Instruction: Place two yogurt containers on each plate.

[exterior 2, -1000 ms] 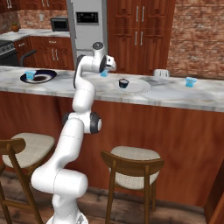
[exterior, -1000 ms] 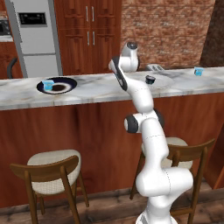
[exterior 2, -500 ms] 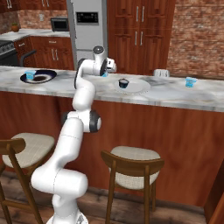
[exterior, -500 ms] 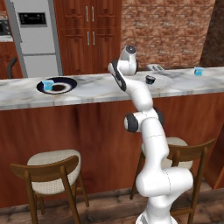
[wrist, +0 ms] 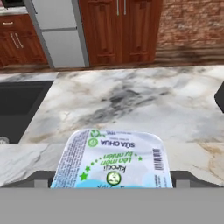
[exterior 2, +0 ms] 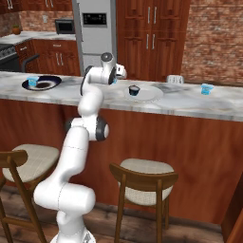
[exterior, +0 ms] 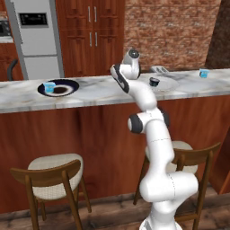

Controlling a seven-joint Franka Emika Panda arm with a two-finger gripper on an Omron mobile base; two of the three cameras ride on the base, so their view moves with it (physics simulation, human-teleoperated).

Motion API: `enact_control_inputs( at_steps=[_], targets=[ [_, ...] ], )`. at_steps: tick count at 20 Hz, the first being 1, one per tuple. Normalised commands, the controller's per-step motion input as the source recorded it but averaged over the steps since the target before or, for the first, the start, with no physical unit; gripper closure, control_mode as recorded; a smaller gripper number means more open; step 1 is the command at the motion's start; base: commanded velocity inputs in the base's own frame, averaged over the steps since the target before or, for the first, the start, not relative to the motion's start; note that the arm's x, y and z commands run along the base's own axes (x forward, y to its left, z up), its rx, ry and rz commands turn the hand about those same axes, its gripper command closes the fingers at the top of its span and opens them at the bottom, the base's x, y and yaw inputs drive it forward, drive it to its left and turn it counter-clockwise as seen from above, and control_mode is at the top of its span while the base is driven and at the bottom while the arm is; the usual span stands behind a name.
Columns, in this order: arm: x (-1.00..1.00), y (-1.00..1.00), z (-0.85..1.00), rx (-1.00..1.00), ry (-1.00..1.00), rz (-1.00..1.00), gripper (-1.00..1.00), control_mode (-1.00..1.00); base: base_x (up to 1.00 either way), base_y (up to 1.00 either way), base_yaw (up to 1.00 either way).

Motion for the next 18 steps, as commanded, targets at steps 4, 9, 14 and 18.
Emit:
enact_control_inputs(
  at_steps=[4,9,14,18],
  targets=[
    [0.0,0.0,0.0,0.0,0.0,0.0,1.0,-1.0,0.0,0.0,0.0],
    [0.0,0.0,0.0,0.0,0.0,0.0,1.0,-1.0,0.0,0.0,0.0],
    [-0.12,-0.11,0.07,0.0,0.0,-0.02,1.0,-1.0,0.0,0.0,0.0],
    [-0.29,-0.22,0.27,0.0,0.0,-0.03,1.0,-1.0,0.0,0.0,0.0]
  ],
)
